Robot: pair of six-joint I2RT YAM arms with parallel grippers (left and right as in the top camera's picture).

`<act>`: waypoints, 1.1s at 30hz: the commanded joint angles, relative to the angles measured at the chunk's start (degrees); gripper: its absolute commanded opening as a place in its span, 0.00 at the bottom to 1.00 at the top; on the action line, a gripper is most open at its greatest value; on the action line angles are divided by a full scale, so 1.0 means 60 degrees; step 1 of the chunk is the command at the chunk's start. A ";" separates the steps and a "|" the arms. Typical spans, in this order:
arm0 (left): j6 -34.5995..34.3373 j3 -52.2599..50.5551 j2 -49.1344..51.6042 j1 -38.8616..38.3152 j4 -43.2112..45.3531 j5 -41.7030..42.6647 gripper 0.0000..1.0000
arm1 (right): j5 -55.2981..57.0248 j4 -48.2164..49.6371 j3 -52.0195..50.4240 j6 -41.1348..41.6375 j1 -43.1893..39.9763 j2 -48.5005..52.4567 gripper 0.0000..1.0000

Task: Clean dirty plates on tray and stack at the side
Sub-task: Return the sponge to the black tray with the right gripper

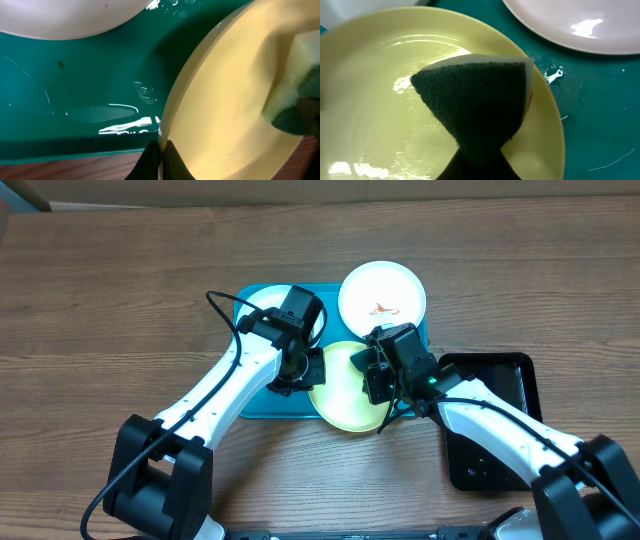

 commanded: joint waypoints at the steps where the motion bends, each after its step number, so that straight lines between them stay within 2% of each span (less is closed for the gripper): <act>1: -0.0087 0.0015 -0.0029 -0.0109 0.0036 0.0113 0.04 | -0.0113 0.0084 0.0696 0.0073 -0.0164 -0.1027 0.09; 6: -0.0066 0.0015 -0.0029 -0.0109 0.0036 0.0102 0.04 | 0.0758 -0.0208 0.0878 0.0539 -0.0794 -0.2091 0.09; 11: -0.0062 0.0015 -0.0029 -0.0106 0.0040 0.0076 0.04 | 0.0761 -0.1082 0.0878 0.0543 -0.1716 -0.2718 0.10; 16: -0.0055 0.0015 -0.0029 -0.0109 0.0036 0.0076 0.04 | 0.0765 -0.2809 0.0878 0.0550 -0.2681 -0.2743 0.10; 21: -0.0055 0.0015 -0.0029 -0.0109 0.0044 0.0076 0.04 | 0.1053 -0.4612 0.0878 0.2029 -0.4087 -0.2743 0.09; 25: 0.0018 0.0015 -0.0029 -0.0109 0.0036 0.0076 0.04 | -0.0197 -0.5497 0.0874 0.2113 -0.5260 -0.2484 0.09; 28: 0.0051 0.0015 -0.0029 -0.0109 0.0011 0.0080 0.04 | -0.1450 -0.5850 0.0860 0.1515 -0.5916 -0.1916 0.09; 33: 0.0047 0.0015 -0.0029 -0.0109 0.0018 0.0080 0.04 | -0.2645 -0.6145 0.0852 0.0878 -0.6400 -0.0455 0.09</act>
